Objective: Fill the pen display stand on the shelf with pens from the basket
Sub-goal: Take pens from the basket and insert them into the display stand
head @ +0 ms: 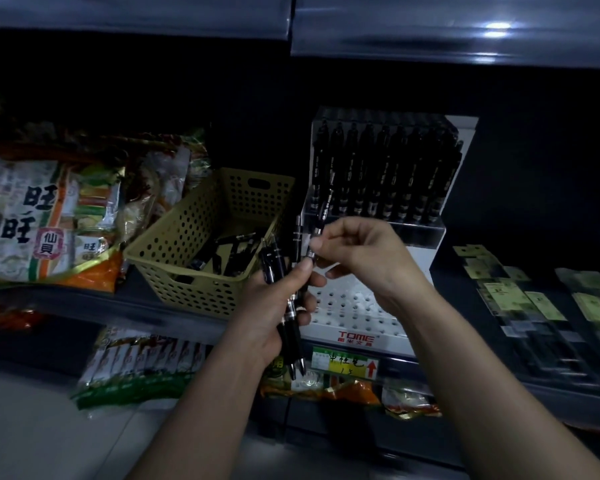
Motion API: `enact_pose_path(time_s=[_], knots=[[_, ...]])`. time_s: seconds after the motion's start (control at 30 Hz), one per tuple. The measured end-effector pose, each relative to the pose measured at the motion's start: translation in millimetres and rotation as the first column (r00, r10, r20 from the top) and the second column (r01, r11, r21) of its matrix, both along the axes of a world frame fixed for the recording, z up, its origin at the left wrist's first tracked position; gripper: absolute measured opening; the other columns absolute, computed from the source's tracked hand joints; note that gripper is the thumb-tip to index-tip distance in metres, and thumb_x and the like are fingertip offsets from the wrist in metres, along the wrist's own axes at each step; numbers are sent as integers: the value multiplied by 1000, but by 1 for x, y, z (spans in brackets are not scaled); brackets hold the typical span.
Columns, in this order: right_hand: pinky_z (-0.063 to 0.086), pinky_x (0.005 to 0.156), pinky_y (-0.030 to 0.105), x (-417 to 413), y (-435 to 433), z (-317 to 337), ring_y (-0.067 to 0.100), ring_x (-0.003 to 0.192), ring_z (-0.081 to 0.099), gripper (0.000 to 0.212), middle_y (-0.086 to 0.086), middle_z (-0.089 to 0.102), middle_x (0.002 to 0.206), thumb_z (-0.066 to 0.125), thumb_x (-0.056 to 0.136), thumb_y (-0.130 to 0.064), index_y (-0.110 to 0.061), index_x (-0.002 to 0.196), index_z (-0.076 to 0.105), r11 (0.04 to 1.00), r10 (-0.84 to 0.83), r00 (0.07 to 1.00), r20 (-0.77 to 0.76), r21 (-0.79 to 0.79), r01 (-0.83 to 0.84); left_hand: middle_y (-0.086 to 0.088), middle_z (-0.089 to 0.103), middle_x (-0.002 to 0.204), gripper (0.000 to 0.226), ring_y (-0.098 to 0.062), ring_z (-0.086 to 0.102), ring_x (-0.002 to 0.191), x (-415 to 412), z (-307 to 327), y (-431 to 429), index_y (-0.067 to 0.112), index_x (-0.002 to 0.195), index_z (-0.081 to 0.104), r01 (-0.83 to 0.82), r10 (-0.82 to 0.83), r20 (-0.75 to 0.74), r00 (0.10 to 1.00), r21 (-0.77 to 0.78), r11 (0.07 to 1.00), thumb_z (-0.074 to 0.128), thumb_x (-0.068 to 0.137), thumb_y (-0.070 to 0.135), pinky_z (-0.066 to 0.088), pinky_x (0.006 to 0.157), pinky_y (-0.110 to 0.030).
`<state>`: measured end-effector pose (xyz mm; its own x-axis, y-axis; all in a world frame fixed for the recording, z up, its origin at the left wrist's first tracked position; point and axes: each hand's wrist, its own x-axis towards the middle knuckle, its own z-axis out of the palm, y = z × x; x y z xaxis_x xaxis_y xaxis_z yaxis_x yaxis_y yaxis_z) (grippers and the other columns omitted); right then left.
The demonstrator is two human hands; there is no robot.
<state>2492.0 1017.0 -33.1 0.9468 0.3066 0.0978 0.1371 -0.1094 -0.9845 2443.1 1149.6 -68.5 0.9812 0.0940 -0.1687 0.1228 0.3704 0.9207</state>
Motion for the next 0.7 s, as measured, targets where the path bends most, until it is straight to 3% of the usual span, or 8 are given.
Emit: enact_pose_path(time_s=[0.13, 0.27, 0.53, 0.7], knots=[[54, 61, 31, 3, 5, -3, 20, 67, 64, 7, 9, 65, 71, 69, 85, -10, -9, 84, 62, 993, -118, 982, 145, 12, 118, -5, 74, 84, 18, -14, 57, 48, 0, -6, 3, 10, 100, 66, -20, 22, -115, 993, 23, 1000, 64, 89, 25, 39, 41, -21], [56, 70, 46, 7, 8, -9, 29, 74, 66, 30, 13, 67, 77, 69, 86, -12, -35, 94, 52, 978, -182, 940, 288, -45, 204, -4, 67, 83, 22, -12, 52, 48, 0, -10, 7, 8, 101, 67, -58, 69, -194, 979, 62, 996, 66, 88, 26, 38, 40, -21], [55, 70, 50, 14, 16, -26, 27, 78, 66, 19, 9, 67, 78, 66, 89, -22, -36, 92, 54, 955, -231, 913, 337, -99, 278, 1, 54, 63, 30, -10, 44, 45, 0, -13, 17, 3, 108, 65, -60, 62, -231, 971, 17, 998, 67, 88, 24, 36, 38, -20], [55, 68, 42, 17, 22, -32, 17, 72, 64, 14, -5, 63, 73, 66, 89, -24, -23, 100, 58, 917, -258, 861, 437, -171, 361, 0, 54, 59, 10, -10, 44, 43, 0, -13, 22, 6, 98, 65, -51, 35, -274, 961, -53, 997, 60, 89, 9, 35, 37, -18]])
